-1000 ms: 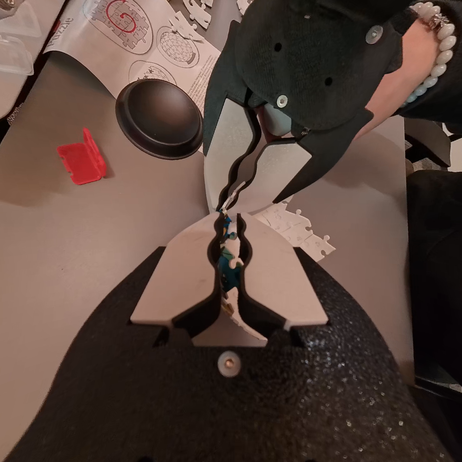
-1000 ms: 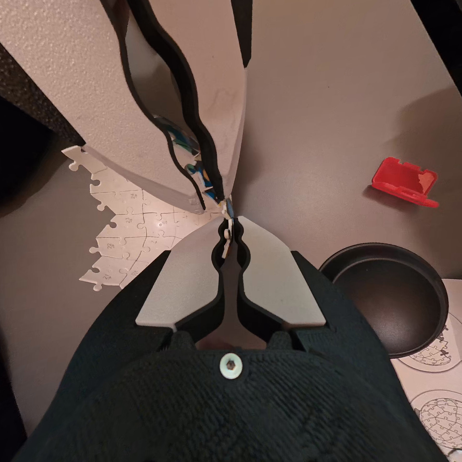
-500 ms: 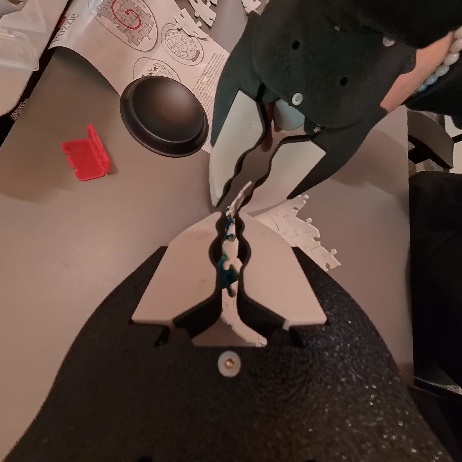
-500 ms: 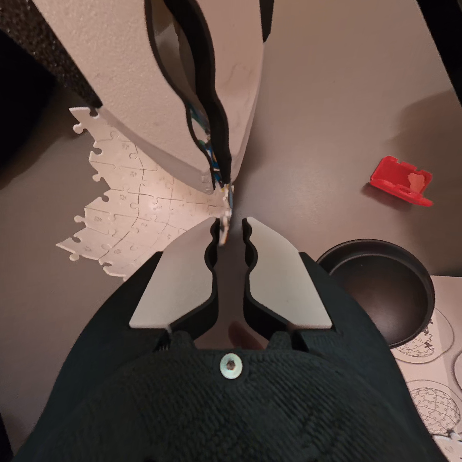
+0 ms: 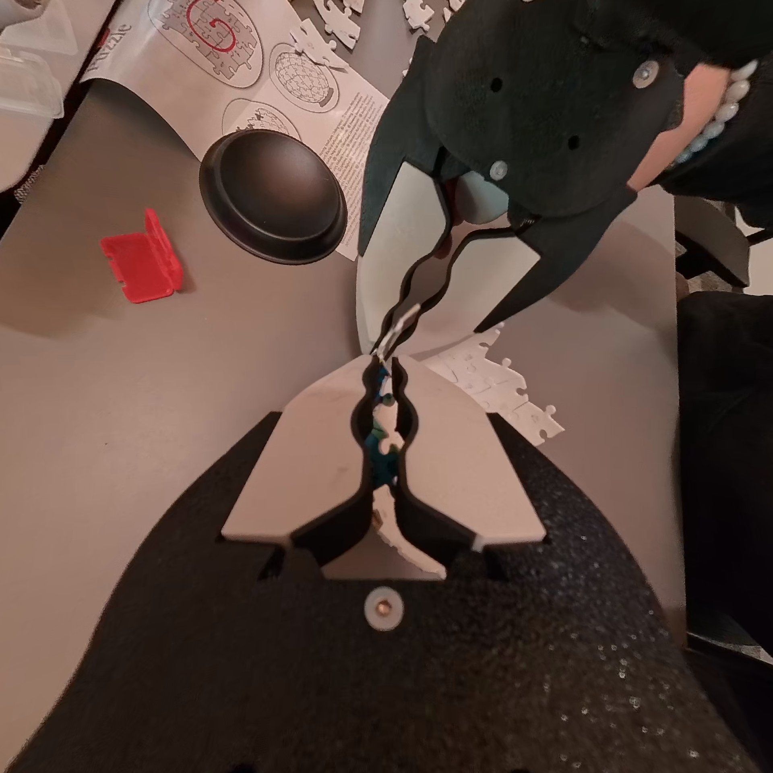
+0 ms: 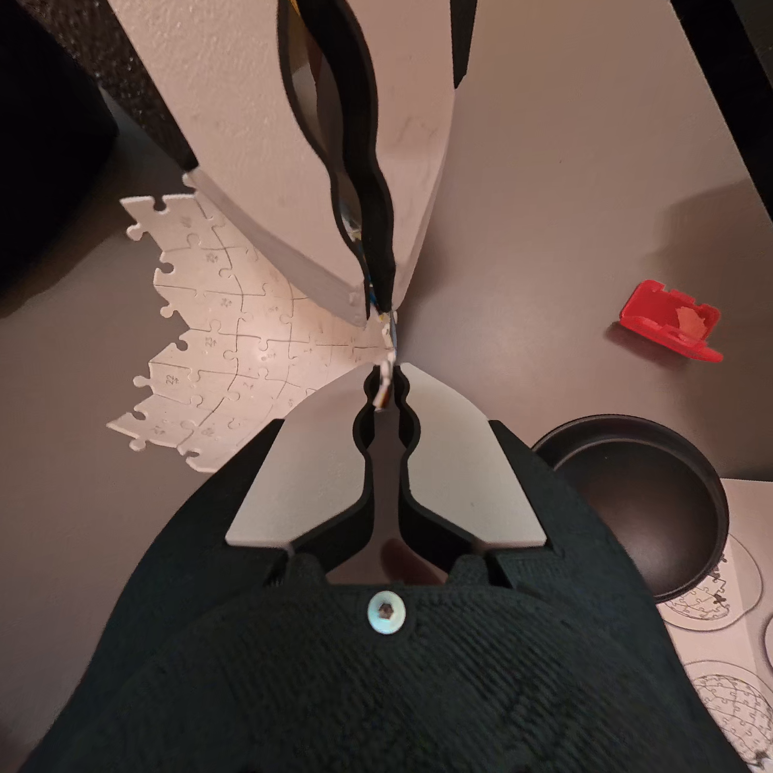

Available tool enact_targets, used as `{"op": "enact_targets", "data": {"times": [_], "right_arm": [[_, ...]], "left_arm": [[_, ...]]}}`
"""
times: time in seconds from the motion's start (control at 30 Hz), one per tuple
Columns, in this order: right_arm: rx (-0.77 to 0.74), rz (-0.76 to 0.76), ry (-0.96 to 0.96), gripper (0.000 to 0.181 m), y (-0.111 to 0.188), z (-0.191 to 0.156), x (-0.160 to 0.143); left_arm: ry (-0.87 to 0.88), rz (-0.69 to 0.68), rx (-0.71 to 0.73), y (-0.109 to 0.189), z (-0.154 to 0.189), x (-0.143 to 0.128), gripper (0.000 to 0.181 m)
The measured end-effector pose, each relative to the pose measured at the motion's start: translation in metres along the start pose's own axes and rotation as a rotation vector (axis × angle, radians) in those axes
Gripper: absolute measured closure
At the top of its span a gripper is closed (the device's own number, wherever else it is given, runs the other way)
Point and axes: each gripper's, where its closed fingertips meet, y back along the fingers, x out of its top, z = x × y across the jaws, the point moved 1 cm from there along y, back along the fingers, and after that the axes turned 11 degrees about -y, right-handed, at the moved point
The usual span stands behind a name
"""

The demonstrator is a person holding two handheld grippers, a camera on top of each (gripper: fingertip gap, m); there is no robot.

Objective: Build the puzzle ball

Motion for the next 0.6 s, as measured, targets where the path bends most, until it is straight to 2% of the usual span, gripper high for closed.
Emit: {"op": "enact_targets", "data": {"times": [0.27,0.47,0.6], "right_arm": [[0.036,0.055,0.030,0.177,0.019,-0.002,-0.001],[0.026,0.197,-0.015,0.177,0.041,0.006,0.004],[-0.020,0.292,-0.102,0.177,0.054,0.014,-0.006]], "left_arm": [[0.006,0.006,-0.002,0.000,-0.002,-0.001,0.177],[-0.007,-0.005,0.007,-0.001,-0.001,-0.001,0.176],[-0.077,-0.047,0.055,-0.003,-0.001,-0.001,0.172]]}}
